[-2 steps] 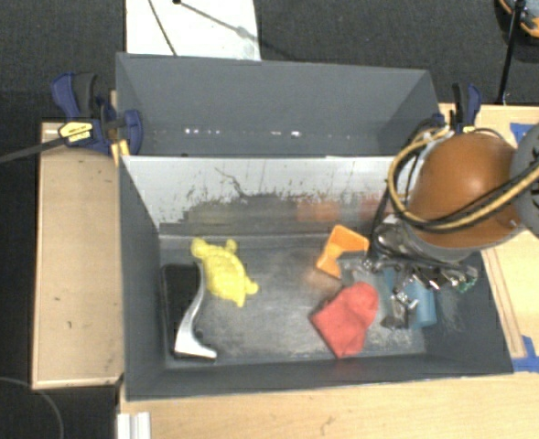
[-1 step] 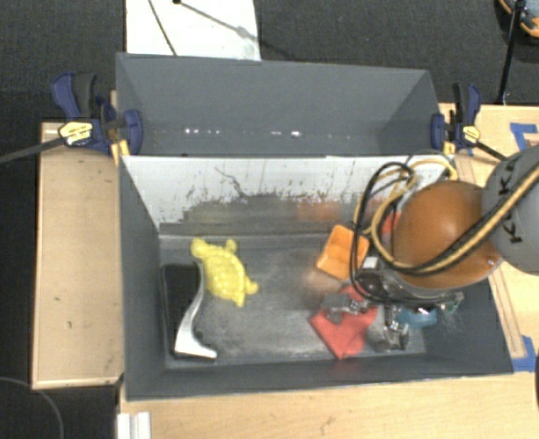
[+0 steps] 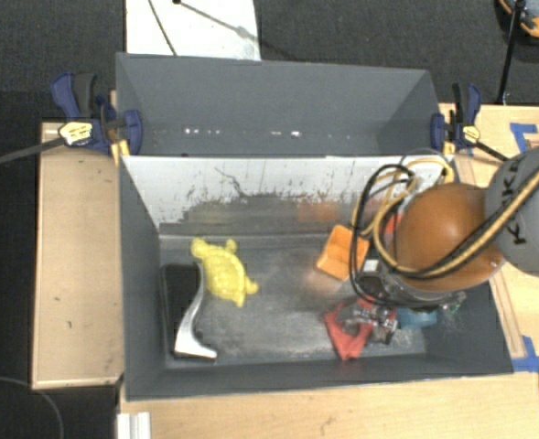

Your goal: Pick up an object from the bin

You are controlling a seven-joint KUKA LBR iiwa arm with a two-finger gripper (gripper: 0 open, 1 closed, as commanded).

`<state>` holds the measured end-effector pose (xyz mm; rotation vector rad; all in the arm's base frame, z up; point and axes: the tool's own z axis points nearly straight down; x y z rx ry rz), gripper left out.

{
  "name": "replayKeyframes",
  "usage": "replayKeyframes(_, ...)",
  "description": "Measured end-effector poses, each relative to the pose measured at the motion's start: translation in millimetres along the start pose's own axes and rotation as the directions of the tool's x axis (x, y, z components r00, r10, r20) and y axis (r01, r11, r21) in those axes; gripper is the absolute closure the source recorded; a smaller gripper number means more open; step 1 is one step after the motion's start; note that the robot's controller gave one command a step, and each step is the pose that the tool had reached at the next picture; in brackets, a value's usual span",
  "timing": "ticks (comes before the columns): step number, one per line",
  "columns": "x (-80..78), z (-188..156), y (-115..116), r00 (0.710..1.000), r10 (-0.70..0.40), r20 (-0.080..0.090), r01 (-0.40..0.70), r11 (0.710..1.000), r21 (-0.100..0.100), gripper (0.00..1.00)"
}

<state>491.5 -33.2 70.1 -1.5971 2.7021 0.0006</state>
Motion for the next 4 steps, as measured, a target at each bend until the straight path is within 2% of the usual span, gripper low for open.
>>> replayKeyframes(3, 0.0, -9, 1, 1.0, -0.009, -0.002, 0.009, 1.0, -0.006, 1.0)
replayKeyframes(4, 0.0, -31, 2, 1.0, -0.005, -0.003, 0.005, 1.0, -0.008, 1.0)
